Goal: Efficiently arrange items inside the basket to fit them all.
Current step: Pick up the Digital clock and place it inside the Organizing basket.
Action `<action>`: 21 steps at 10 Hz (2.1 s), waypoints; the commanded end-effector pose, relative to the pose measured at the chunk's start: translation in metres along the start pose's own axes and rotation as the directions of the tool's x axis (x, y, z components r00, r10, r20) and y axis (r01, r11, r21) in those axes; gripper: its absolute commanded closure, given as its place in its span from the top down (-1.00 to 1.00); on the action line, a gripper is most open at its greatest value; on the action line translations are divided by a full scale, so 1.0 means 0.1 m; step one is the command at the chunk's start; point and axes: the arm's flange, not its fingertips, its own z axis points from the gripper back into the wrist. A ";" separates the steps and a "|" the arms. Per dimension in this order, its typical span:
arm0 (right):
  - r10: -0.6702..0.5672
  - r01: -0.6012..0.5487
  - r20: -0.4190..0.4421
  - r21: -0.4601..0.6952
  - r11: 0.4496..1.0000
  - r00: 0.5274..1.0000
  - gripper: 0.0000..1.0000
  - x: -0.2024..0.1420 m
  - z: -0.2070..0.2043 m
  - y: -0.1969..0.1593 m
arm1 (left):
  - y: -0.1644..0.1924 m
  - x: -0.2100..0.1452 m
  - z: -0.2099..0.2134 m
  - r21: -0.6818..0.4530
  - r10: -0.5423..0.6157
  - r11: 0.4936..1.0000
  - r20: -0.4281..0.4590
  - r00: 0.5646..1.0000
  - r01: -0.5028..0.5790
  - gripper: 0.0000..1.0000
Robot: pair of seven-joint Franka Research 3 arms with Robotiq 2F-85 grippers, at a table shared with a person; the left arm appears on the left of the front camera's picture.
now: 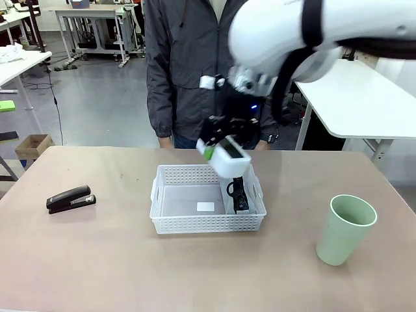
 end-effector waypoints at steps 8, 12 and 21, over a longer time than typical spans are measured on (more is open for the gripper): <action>0.380 -0.392 -0.099 -0.154 0.907 0.920 0.57 0.41 -1.37 0.44 | -0.01 -0.01 0.00 -0.010 -0.008 1.000 0.002 1.000 0.008 1.00; 0.388 -0.403 -0.119 -0.168 0.900 0.914 0.57 0.42 -1.46 0.41 | -0.01 -0.01 0.00 -0.010 -0.008 1.000 0.002 1.000 0.008 1.00; 0.404 -0.426 -0.155 -0.159 0.891 0.902 0.57 0.53 -1.65 0.34 | -0.01 -0.01 0.00 -0.010 -0.008 1.000 0.002 1.000 0.008 1.00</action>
